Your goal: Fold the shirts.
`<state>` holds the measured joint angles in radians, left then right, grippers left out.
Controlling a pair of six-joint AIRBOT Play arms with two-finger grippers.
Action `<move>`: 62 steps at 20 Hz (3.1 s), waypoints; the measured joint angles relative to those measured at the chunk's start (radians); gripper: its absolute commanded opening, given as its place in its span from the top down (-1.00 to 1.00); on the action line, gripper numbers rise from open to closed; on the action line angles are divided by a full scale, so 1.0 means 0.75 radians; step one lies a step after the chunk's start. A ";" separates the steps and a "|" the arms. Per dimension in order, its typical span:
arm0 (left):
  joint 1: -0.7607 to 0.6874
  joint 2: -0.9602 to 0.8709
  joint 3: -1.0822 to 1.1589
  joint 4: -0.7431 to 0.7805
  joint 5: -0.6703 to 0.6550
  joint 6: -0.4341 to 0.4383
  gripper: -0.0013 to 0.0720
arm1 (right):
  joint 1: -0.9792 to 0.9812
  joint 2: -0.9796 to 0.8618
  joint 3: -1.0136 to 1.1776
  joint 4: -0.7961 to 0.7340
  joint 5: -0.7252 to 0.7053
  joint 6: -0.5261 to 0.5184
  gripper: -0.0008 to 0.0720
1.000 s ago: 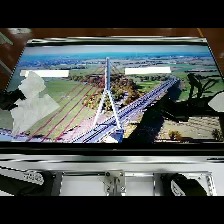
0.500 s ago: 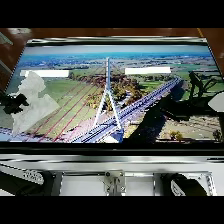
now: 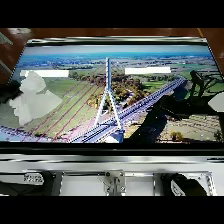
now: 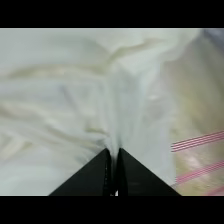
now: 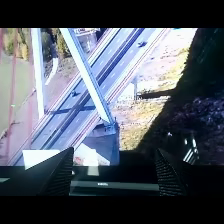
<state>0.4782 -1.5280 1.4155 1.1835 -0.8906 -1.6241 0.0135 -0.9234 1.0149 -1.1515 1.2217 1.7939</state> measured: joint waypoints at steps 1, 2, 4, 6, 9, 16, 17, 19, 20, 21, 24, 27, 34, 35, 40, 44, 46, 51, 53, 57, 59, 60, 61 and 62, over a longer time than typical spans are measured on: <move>-0.039 0.098 0.000 -0.030 0.010 0.016 0.86 | 0.000 0.000 0.000 0.013 -0.018 -0.004 -0.77; -0.082 0.197 0.000 -0.053 0.025 0.025 0.86 | 0.000 0.000 0.000 0.033 -0.030 -0.019 -0.76; -0.187 0.401 0.000 -0.084 0.055 0.042 0.86 | 0.000 0.001 0.000 0.063 -0.038 -0.076 -0.76; -0.306 0.584 0.000 -0.103 0.068 0.045 0.86 | 0.000 0.007 0.002 0.075 -0.030 -0.144 -0.76; -0.524 0.782 -0.002 -0.114 0.064 -0.003 0.86 | 0.000 0.025 0.013 0.077 0.020 -0.240 -0.76; -1.194 0.809 -0.182 -0.122 0.143 -0.085 0.86 | 0.000 0.122 0.028 0.062 0.212 -0.347 -0.76; -1.303 0.771 -0.228 -0.123 0.186 -0.107 0.86 | 0.000 0.134 0.028 0.060 0.257 -0.350 -0.76; -1.501 0.671 -0.297 -0.126 0.285 -0.149 0.86 | 0.000 0.146 0.029 0.055 0.343 -0.356 -0.76; -1.587 0.614 -0.319 -0.127 0.332 -0.163 0.86 | 0.000 0.151 0.029 0.049 0.378 -0.359 -0.76; -1.664 0.553 -0.336 -0.128 0.377 -0.171 0.84 | 0.000 0.154 0.029 0.040 0.405 -0.359 -0.76; -1.814 0.387 -0.360 -0.159 0.463 -0.193 -1.00 | 0.001 0.158 0.029 -0.008 0.451 -0.358 -0.76; -1.773 0.327 -0.362 -0.199 0.421 -0.219 -1.00 | 0.001 0.160 0.029 -0.086 0.455 -0.346 -0.76; -1.138 0.532 -0.412 0.005 -0.215 -0.135 -0.99 | 0.001 0.160 0.029 -0.363 0.434 -0.333 -0.76; -1.054 0.567 -0.454 0.031 -0.283 -0.121 -0.99 | 0.001 0.160 0.029 -0.386 0.417 -0.332 -0.76; -0.837 0.613 -0.765 -0.022 -0.326 -0.083 -0.99 | 0.001 0.134 0.025 -0.429 0.325 -0.302 -0.76; -0.883 0.501 -0.896 -0.154 -0.133 -0.069 -0.99 | 0.001 0.091 0.023 -0.413 0.301 -0.281 -0.76; -0.933 0.427 -0.920 -0.221 -0.045 -0.058 -0.98 | 0.001 0.068 0.023 -0.396 0.290 -0.277 -0.76; -1.037 0.281 -0.940 -0.376 0.148 -0.013 -0.91 | 0.001 0.038 0.023 -0.371 0.290 -0.261 -0.77; -1.056 0.236 -0.942 -0.452 0.208 0.021 -0.22 | 0.001 0.034 0.023 -0.346 0.293 -0.251 -0.77; -1.075 0.176 -0.930 -0.558 0.305 0.057 0.86 | 0.001 0.031 -0.010 -0.280 0.329 -0.243 -0.77; -1.077 0.166 -0.905 -0.583 0.327 0.085 0.86 | 0.001 0.031 -0.086 -0.283 0.343 -0.245 -0.77; -1.078 0.165 -0.888 -0.592 0.329 0.109 0.86 | 0.001 0.031 -0.145 -0.293 0.347 -0.247 -0.77; -1.079 0.167 -0.871 -0.598 0.323 0.135 0.86 | 0.001 0.031 -0.208 -0.296 0.343 -0.246 -0.77; -1.079 0.172 -0.856 -0.601 0.308 0.159 0.86 | 0.000 0.030 -0.283 -0.288 0.319 -0.245 -0.77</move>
<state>-0.3313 -1.3987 0.7738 0.7330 -0.6598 -1.5047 0.0135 -0.9009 0.8028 -1.3674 1.4609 1.6100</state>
